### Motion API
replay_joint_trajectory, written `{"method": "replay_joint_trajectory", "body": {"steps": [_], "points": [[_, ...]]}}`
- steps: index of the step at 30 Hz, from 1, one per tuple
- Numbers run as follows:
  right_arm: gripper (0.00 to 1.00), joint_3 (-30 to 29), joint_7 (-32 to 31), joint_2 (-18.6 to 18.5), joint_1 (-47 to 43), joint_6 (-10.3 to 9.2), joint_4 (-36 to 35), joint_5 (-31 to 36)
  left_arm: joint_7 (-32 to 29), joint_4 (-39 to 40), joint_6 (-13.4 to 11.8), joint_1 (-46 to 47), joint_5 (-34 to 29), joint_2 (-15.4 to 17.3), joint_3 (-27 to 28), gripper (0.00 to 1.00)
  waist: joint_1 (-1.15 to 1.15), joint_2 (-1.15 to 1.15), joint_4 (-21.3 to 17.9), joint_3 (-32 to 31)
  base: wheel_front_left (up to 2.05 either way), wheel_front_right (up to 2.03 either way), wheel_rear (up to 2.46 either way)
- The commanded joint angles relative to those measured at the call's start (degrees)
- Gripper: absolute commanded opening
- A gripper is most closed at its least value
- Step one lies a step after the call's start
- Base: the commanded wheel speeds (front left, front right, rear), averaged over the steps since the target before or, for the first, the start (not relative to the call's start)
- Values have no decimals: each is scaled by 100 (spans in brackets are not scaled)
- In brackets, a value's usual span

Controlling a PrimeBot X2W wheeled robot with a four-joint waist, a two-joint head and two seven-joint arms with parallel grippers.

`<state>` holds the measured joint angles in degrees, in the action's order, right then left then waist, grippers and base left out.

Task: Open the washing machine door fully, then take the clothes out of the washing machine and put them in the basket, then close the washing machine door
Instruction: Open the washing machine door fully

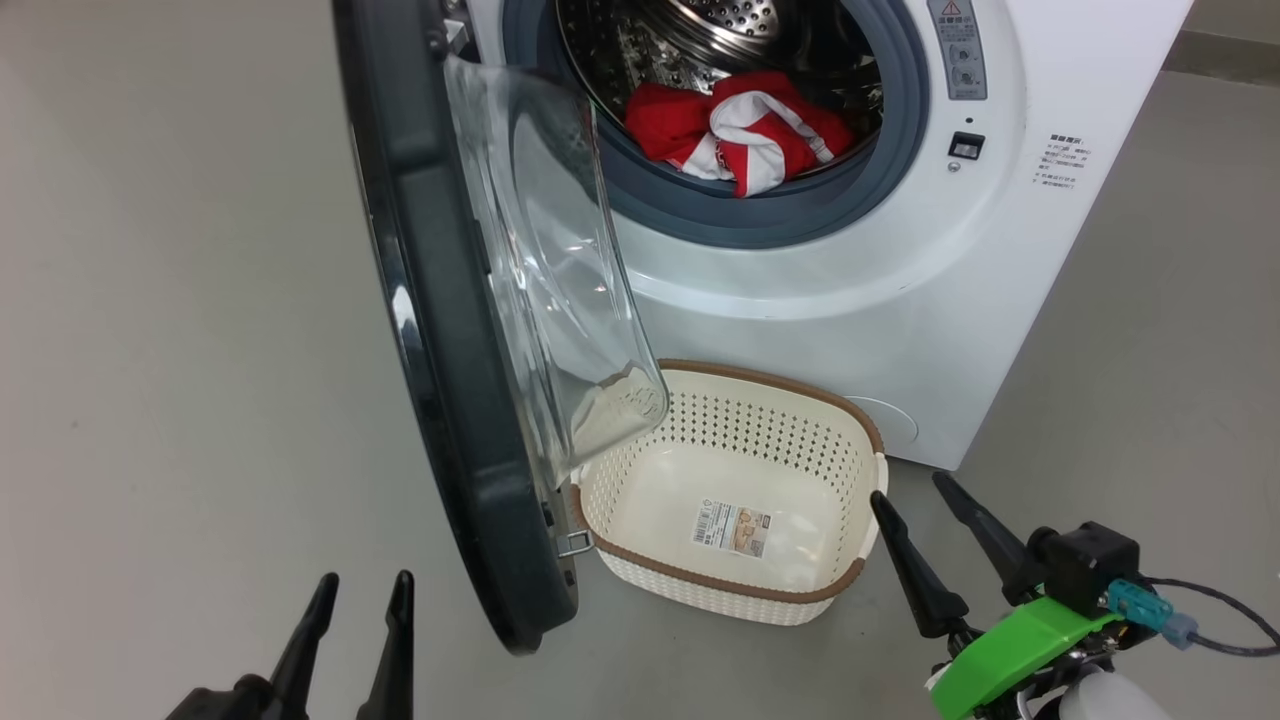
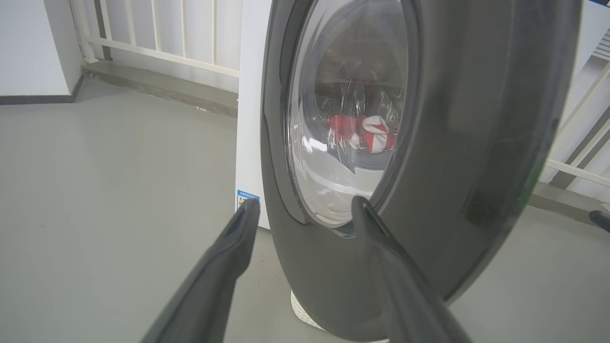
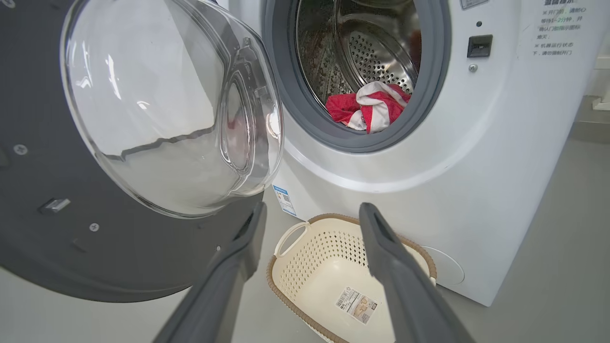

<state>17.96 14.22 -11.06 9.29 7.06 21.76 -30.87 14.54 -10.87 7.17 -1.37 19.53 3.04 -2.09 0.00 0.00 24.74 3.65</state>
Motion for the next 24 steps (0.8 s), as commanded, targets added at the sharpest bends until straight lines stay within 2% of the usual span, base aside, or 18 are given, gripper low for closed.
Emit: {"method": "replay_joint_trajectory", "body": {"steps": [1, 5, 9, 24], "points": [[100, -66, 77, 49, -50, 43, -237, 253, 46, 125, 32, 77, -16, 80, 199, 100, 0, 0, 4, 2, 0, 0, 0], [100, -530, 77, 296, -265, 43, -565, 815, 46, 122, 32, 89, -16, 79, 202, 100, 0, 0, 18, 2, 0, 0, 0], [100, -718, 77, 423, -490, 43, -759, 1158, 46, 116, 32, 99, -24, 75, 208, 100, 0, 0, 38, -8, 0, 0, 0], [100, -896, 77, 579, -805, 43, -647, 1517, 46, 128, 32, 90, -45, 72, 245, 100, 0, 0, 52, -48, 0, 0, 0]]}}
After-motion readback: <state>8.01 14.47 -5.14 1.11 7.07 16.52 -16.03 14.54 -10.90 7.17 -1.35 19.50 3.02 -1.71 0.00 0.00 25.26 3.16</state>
